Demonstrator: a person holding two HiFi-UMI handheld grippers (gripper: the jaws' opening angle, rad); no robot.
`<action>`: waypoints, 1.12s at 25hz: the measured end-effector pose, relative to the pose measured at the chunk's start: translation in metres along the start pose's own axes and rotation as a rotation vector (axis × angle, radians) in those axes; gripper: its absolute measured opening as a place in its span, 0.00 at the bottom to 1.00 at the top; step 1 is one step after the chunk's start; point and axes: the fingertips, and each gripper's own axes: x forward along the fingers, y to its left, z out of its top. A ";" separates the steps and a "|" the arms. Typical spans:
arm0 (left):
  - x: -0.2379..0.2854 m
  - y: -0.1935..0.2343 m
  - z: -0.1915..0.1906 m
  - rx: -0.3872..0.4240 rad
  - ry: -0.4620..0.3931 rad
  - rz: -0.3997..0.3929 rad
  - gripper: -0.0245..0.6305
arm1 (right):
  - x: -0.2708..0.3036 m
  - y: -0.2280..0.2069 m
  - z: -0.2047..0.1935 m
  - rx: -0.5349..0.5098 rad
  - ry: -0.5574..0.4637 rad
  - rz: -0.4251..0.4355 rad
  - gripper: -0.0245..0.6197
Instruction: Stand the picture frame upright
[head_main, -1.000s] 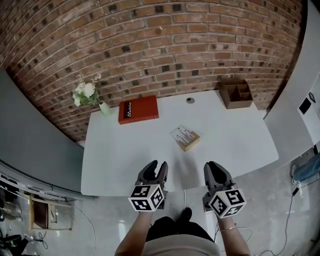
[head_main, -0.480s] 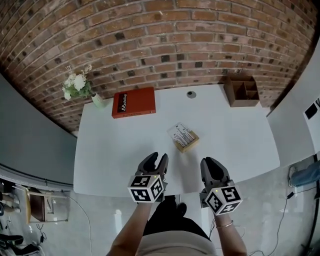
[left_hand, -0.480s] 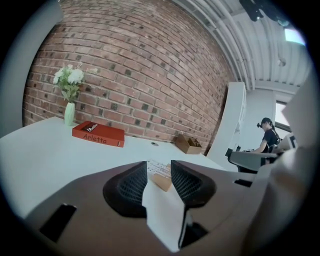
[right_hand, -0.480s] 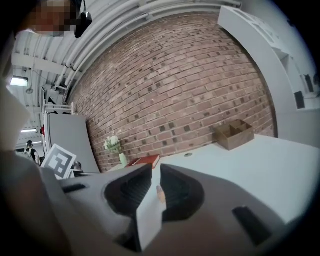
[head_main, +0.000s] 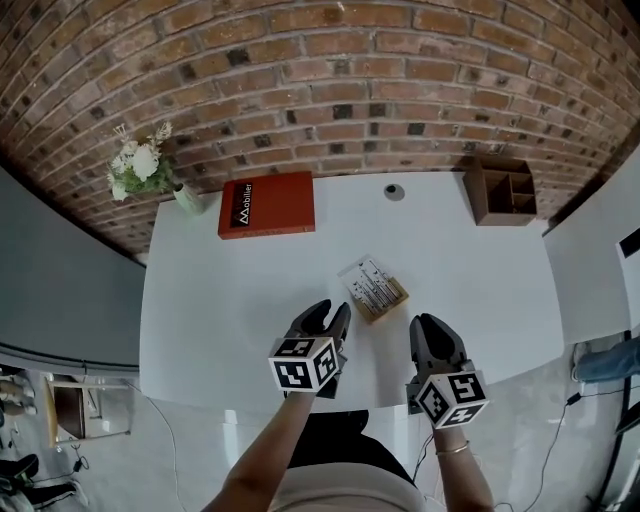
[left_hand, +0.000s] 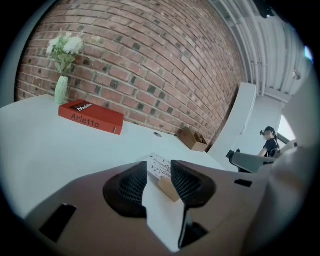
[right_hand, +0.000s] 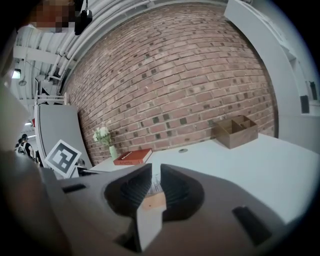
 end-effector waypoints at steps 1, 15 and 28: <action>0.006 0.003 -0.001 -0.015 0.012 -0.003 0.26 | 0.005 -0.001 -0.001 0.005 0.006 -0.003 0.10; 0.059 0.014 -0.031 -0.288 0.223 -0.045 0.26 | 0.038 -0.018 -0.005 0.011 0.065 -0.017 0.10; 0.073 0.007 -0.050 -0.537 0.307 -0.087 0.27 | 0.045 -0.019 -0.005 0.016 0.081 -0.010 0.10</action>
